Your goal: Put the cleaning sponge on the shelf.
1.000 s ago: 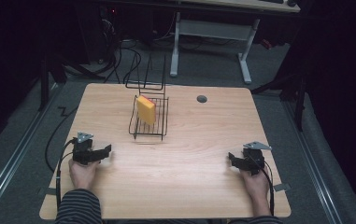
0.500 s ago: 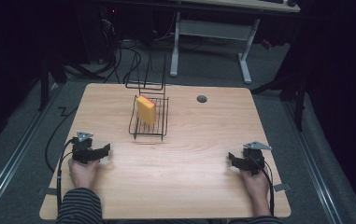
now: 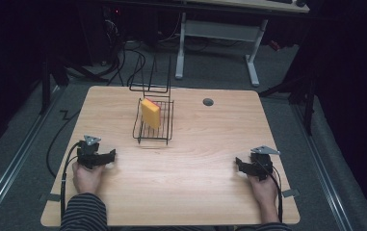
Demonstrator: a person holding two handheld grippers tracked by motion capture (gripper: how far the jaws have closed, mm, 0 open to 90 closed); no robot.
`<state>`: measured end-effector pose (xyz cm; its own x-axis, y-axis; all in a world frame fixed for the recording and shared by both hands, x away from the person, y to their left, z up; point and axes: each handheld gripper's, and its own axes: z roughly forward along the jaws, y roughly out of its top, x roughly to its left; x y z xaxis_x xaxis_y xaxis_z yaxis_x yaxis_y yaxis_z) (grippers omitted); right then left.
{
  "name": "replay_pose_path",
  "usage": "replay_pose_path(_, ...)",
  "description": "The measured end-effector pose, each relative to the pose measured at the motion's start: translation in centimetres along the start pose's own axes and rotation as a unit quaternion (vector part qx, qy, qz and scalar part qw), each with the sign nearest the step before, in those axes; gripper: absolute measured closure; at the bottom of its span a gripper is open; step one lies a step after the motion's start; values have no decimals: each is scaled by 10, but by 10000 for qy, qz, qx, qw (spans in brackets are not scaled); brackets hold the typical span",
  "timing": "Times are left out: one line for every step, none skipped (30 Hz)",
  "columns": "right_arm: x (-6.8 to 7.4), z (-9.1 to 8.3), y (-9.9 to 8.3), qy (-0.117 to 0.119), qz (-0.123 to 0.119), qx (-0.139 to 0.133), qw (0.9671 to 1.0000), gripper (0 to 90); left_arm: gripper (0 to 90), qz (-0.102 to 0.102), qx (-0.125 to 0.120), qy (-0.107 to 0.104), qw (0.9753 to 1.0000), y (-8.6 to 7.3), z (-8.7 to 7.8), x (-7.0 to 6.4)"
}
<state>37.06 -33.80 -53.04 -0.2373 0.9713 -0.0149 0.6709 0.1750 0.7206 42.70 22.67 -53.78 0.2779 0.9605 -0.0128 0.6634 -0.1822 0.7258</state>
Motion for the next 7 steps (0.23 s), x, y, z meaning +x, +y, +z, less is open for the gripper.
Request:
replay_pose_path(0, 0, 0, 2, -9, -6, 10000, 290, 151, -1, -2, -4, 10000, 0, 0, 0)
replay_pose_path(0, 0, 0, 2, 2, 1, 10000, 290, 151, 1, 1, -7, 10000, 0, 0, 0)
replay_pose_path(0, 0, 0, 5, -11, -6, 10000, 290, 151, 0, -1, -4, 10000, 0, 0, 0)
replay_pose_path(0, 0, 0, 11, 10, -13, 10000, 290, 151, 2, 2, -8, 10000, 0, 0, 0)
replay_pose_path(0, 0, 0, 14, 11, -19, 10000, 290, 151, 2, 2, -8, 10000, 0, 0, 0)
replay_pose_path(0, 0, 0, 16, 9, -20, 10000, 290, 151, 3, 2, -8, 10000, 0, 0, 0)
replay_pose_path(0, 0, 0, 14, 21, -12, 10000, 289, 151, 1, 2, -8, 10000, 0, 0, 0)
